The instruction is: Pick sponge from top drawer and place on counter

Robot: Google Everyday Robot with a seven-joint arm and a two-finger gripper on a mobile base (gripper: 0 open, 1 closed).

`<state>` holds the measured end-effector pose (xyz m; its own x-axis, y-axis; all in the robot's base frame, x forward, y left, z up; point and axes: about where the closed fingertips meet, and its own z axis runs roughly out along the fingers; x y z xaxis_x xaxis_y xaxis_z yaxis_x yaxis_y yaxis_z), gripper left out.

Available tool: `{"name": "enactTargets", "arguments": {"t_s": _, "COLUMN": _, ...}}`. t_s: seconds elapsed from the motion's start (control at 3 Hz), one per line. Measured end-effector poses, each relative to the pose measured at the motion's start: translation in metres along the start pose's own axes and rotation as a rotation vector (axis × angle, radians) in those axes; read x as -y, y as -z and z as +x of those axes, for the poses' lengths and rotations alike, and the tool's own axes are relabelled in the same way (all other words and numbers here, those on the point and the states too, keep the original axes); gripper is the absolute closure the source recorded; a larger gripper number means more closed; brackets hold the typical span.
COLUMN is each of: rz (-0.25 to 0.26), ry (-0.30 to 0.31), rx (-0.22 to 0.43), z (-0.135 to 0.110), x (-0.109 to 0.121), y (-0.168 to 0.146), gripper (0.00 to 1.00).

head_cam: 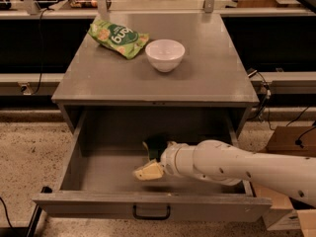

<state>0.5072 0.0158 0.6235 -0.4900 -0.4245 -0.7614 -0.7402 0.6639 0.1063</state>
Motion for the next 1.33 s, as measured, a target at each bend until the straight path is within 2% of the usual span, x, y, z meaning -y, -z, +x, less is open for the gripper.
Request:
{"name": "enactTargets", "arguments": {"t_s": 0.33, "rz": -0.008, "ry": -0.025, "rx": 0.004, "z": 0.002, "x": -0.001, "y": -0.004, "gripper": 0.28}}
{"name": "enactTargets", "arguments": {"t_s": 0.67, "rz": -0.074, "ry": -0.026, "rx": 0.042, "z": -0.002, "x": -0.007, "y": -0.008, "gripper": 0.51}}
{"name": "enactTargets", "arguments": {"t_s": 1.0, "rz": -0.183, "ry": 0.01, "rx": 0.118, "z": -0.009, "x": -0.016, "y": -0.009, "gripper": 0.74}}
{"name": "enactTargets", "arguments": {"t_s": 1.33, "rz": -0.312, "ry": 0.129, "rx": 0.221, "z": -0.03, "x": -0.028, "y": -0.001, "gripper": 0.97}}
